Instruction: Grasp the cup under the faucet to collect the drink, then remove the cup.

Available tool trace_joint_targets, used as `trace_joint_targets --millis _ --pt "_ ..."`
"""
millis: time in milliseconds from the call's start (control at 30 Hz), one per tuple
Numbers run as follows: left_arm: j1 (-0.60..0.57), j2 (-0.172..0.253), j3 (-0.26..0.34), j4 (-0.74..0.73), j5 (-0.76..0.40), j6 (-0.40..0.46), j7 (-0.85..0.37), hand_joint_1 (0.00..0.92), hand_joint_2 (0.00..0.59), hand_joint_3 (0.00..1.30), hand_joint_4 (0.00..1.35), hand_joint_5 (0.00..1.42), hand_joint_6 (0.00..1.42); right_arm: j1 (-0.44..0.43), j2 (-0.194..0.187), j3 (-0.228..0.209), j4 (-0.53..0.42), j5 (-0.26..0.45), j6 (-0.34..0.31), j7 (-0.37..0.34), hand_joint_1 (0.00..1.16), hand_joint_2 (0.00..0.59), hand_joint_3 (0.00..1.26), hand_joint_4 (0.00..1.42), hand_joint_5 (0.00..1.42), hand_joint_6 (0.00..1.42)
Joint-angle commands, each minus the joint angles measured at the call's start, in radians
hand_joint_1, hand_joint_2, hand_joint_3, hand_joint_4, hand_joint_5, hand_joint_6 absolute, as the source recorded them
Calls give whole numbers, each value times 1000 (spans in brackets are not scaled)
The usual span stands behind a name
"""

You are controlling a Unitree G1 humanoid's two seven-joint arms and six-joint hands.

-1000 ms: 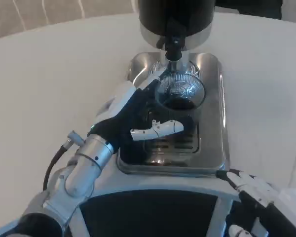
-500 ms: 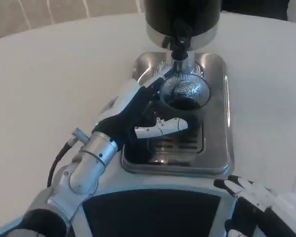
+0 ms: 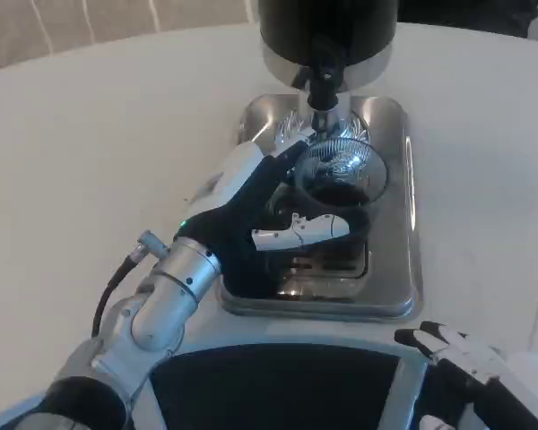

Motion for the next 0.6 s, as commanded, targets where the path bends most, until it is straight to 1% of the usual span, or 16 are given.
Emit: trace_joint_targets --millis 33,100,400,600 --pt "-22 -1 -20 13 18 -15 -7 327 76 163 197 432 313 -7 44 7 -15 -15 22 9 0 586 83 0 0 0" --pt "-27 -2 -27 19 22 -11 -10 323 72 163 183 413 303 -12 41 7 -15 -16 27 8 0 586 84 0 0 0" --pt "-43 -4 -64 30 52 -11 24 310 75 171 190 419 296 -39 38 -10 -15 -19 45 5 0 582 85 0 0 0" --pt "-50 -11 -79 39 71 9 66 314 72 178 232 482 317 -49 45 -12 -15 -28 53 8 0 586 85 0 0 0"
